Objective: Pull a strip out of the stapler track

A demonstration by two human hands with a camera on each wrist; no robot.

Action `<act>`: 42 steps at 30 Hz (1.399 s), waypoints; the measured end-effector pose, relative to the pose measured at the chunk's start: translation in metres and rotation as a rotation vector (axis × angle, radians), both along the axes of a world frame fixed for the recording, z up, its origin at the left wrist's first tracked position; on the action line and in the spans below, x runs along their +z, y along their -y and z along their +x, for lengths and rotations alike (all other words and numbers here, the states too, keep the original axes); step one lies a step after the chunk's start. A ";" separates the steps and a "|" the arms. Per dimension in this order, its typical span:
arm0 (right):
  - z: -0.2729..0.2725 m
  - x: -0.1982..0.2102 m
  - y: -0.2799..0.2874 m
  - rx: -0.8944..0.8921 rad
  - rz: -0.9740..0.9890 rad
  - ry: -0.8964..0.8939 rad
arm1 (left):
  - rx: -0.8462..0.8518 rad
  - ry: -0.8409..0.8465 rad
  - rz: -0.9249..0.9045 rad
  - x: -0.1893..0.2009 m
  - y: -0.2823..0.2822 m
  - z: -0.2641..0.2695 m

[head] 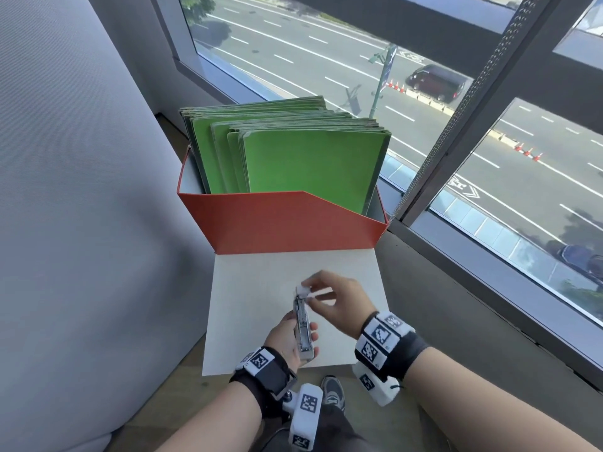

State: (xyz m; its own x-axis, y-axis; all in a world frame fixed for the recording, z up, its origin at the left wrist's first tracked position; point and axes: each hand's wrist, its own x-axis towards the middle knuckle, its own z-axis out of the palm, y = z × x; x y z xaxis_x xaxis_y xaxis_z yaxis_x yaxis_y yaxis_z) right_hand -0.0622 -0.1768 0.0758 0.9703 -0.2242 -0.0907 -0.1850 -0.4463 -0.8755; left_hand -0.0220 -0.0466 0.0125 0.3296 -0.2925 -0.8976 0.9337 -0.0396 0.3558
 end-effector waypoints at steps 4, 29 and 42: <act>-0.027 -0.019 -0.015 0.159 -0.162 0.082 | -0.005 -0.023 -0.113 0.000 -0.004 0.008; -0.041 -0.063 -0.032 -0.402 0.922 -0.336 | -0.134 0.315 -0.188 -0.006 0.005 0.006; -0.021 -0.060 0.075 -0.571 0.686 -0.344 | -0.425 0.660 0.065 -0.003 0.073 0.067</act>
